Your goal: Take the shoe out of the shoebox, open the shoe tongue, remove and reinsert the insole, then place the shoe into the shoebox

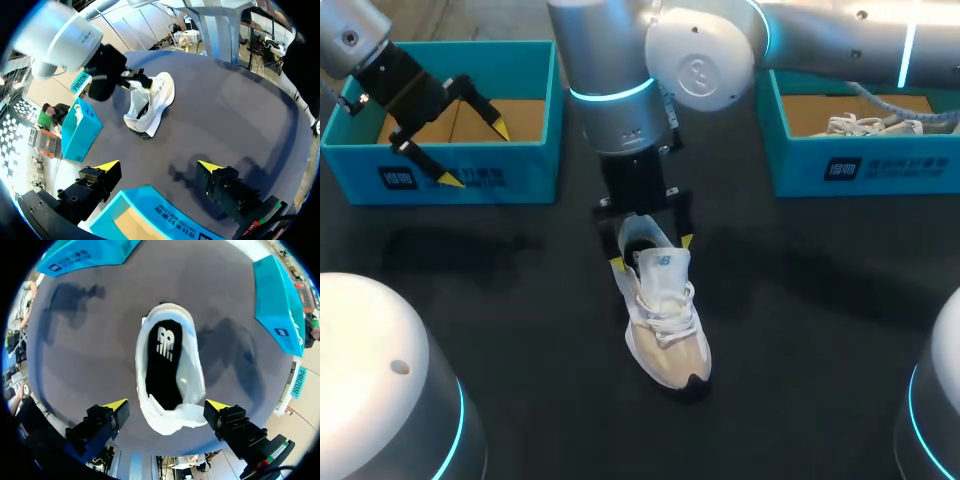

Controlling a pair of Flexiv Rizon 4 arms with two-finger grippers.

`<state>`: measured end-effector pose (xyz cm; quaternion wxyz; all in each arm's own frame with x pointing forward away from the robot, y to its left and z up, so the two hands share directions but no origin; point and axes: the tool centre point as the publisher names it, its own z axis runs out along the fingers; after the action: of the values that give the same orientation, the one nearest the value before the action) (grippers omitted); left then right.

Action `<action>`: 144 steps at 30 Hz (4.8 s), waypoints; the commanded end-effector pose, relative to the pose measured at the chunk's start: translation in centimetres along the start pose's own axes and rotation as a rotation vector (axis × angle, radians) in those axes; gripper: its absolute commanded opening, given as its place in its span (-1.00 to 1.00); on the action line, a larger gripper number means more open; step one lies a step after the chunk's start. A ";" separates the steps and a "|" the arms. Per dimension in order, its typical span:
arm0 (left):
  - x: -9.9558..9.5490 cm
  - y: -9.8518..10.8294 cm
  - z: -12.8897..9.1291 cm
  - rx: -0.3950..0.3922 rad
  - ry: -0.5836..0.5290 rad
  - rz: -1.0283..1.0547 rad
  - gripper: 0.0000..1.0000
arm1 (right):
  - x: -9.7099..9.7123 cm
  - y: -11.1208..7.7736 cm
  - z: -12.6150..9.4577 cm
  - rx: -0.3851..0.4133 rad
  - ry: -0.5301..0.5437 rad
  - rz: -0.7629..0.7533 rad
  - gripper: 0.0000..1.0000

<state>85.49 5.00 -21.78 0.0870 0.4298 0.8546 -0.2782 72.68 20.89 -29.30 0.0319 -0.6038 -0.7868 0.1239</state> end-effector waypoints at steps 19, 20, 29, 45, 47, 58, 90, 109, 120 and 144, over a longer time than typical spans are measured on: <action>-0.1 0.1 0.0 0.000 0.004 0.000 1.00 | -0.7 -4.1 -2.8 -0.080 -0.040 0.043 1.00; -0.1 0.1 0.0 0.000 0.004 0.000 1.00 | -0.6 -4.3 -2.8 -0.079 -0.039 0.043 0.83; -0.1 0.1 0.0 0.000 0.004 0.000 1.00 | 0.0 -5.2 -1.7 -0.059 -0.015 0.049 -0.16; -0.1 0.1 0.0 0.000 0.004 0.000 1.00 | -0.2 -0.6 2.1 -0.001 0.011 -0.031 -0.22; -0.1 0.1 0.0 0.000 0.004 0.000 1.00 | -0.2 0.2 2.4 0.004 0.011 -0.044 -0.29; -0.1 0.1 0.0 0.000 0.004 0.000 1.00 | -0.3 2.0 2.6 0.010 0.007 -0.082 -0.33; -0.1 0.1 0.0 0.000 0.004 0.000 1.00 | -1.8 2.0 -0.5 -0.085 -0.002 -0.271 -0.24; -0.1 0.1 0.0 0.000 0.004 0.000 1.00 | -1.6 3.5 -3.4 -0.169 0.004 -0.474 1.00; -0.1 0.1 0.0 0.000 0.004 0.000 1.00 | -1.6 3.5 -3.4 -0.169 0.004 -0.474 1.00; -0.1 0.1 0.0 0.000 0.004 0.000 1.00 | -0.9 5.3 -4.6 -0.223 -0.170 -1.057 1.00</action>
<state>85.49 4.99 -21.78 0.0869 0.4298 0.8546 -0.2782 78.79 21.46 -26.21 -0.0309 -0.1564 -0.9860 0.0495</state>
